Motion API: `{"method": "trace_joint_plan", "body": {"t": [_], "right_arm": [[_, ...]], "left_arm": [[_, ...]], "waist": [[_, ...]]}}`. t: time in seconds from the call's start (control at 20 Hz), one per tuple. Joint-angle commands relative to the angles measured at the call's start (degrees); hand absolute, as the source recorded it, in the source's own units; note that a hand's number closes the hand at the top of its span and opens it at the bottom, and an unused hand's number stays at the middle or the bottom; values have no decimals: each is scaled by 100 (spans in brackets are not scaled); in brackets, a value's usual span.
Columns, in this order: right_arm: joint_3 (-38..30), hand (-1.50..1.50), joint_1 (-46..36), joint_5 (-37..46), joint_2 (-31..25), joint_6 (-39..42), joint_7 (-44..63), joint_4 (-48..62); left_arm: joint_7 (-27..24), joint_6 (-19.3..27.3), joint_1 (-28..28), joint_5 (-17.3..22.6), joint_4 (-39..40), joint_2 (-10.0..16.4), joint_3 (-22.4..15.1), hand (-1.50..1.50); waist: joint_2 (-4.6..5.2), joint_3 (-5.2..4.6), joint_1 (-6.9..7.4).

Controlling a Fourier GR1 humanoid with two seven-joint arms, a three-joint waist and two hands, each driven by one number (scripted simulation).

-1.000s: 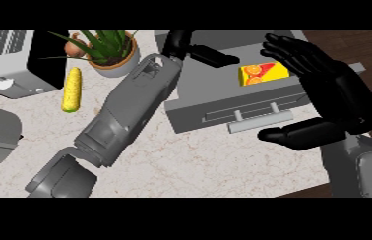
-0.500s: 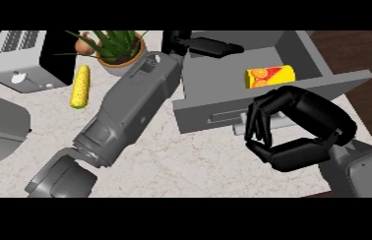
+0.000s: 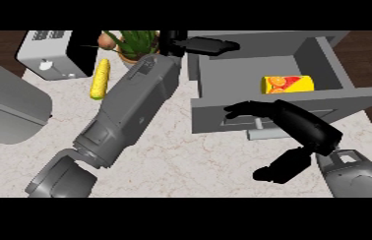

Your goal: Pick up the cup, place it into the drawer and close the drawer

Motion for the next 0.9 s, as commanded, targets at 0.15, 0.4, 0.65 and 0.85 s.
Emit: {"method": "trace_joint_plan", "body": {"t": [0.15, 0.4, 0.65, 0.85], "right_arm": [[585, -150, -102, 1518, 243, -694, -603, 1710], [809, 150, -758, 2265, 505, -1246, -1424, 3635], [328, 150, -1525, 2338, 683, -1826, -2218, 5348], [-201, 150, -2082, 2113, 558, -2018, -2820, 6089]], "left_arm": [[-309, -618, 691, 92, -266, 137, 76, -150], [-301, -409, 960, 50, -668, 110, 27, -150], [-215, -764, 1348, 118, -1071, 378, 55, -150], [-8, -876, 1617, 136, -1374, 699, 52, -150]], "waist": [[-42, -2, 515], [-52, 7, 743], [0, 15, 867], [21, 21, 1025]]}}
